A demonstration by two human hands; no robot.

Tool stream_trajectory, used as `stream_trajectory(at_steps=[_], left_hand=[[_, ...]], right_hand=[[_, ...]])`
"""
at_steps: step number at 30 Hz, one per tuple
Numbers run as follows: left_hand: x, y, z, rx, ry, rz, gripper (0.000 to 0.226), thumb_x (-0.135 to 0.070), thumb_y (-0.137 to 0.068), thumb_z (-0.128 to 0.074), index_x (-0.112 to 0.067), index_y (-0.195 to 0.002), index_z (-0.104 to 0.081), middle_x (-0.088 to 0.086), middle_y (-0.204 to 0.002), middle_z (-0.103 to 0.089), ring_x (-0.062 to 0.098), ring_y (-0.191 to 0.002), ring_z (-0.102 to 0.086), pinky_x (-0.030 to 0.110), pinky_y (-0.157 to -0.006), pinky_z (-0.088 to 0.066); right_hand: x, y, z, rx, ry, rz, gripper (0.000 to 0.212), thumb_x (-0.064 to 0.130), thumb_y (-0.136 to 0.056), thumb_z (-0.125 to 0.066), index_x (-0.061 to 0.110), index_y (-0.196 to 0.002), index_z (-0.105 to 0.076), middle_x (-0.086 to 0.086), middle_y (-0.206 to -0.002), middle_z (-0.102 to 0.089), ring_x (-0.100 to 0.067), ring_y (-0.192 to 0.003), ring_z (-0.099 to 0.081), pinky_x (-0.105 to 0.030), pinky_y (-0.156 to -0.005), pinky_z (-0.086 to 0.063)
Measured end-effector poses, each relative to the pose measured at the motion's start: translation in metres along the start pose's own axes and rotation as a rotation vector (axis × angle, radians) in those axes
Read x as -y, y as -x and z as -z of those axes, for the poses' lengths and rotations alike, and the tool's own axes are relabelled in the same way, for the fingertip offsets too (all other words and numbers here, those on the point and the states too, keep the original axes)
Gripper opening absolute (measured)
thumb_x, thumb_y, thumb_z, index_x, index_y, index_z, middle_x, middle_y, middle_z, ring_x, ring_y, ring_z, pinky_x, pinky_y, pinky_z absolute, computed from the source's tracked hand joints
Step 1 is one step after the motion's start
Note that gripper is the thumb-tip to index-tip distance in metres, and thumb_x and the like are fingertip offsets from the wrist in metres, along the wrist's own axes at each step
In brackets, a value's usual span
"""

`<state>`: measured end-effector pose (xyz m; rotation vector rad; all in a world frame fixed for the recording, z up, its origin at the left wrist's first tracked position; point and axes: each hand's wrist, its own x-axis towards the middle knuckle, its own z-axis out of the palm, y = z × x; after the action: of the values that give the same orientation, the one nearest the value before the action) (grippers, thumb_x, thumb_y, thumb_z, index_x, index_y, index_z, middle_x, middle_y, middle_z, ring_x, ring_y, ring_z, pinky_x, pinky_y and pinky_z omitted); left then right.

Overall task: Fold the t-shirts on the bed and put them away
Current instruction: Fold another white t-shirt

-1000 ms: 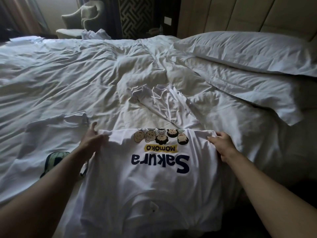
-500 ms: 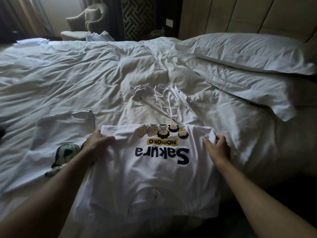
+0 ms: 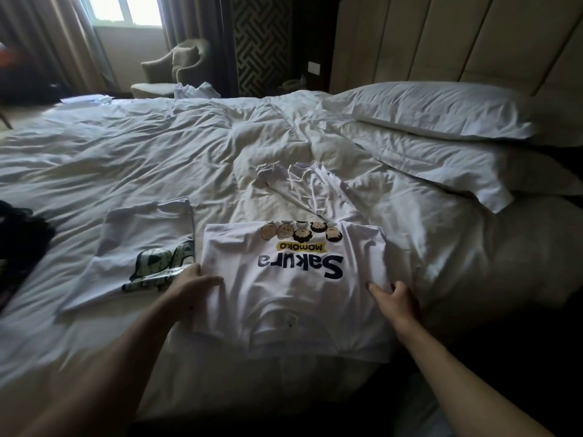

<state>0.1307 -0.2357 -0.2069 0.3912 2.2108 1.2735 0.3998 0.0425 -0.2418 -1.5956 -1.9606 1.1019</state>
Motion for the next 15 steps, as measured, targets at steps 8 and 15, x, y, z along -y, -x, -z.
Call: stream_trajectory(at_steps=[8,15], left_hand=[[0.019,0.024,0.006,-0.266,-0.062,-0.106,0.035,-0.038,-0.059,-0.067,-0.012,-0.082,-0.067,0.016,-0.083,-0.072,0.033,-0.080,-0.069,0.047,-0.074,-0.056],[0.026,0.046,-0.012,-0.334,-0.529,-0.079,0.028,-0.038,-0.087,-0.066,-0.011,-0.093,-0.070,0.016,-0.098,-0.071,0.034,-0.095,-0.066,0.033,-0.068,-0.042]], right_hand=[[-0.030,0.010,0.000,-0.008,-0.188,0.076,0.030,0.021,-0.086,-0.073,0.005,-0.070,-0.054,-0.016,-0.074,-0.065,-0.035,-0.076,-0.064,-0.050,-0.074,-0.053],[-0.035,0.027,-0.009,0.028,-0.144,0.015,0.031,0.027,-0.079,-0.080,0.007,-0.091,-0.060,-0.022,-0.101,-0.067,-0.035,-0.097,-0.064,-0.042,-0.083,-0.052]])
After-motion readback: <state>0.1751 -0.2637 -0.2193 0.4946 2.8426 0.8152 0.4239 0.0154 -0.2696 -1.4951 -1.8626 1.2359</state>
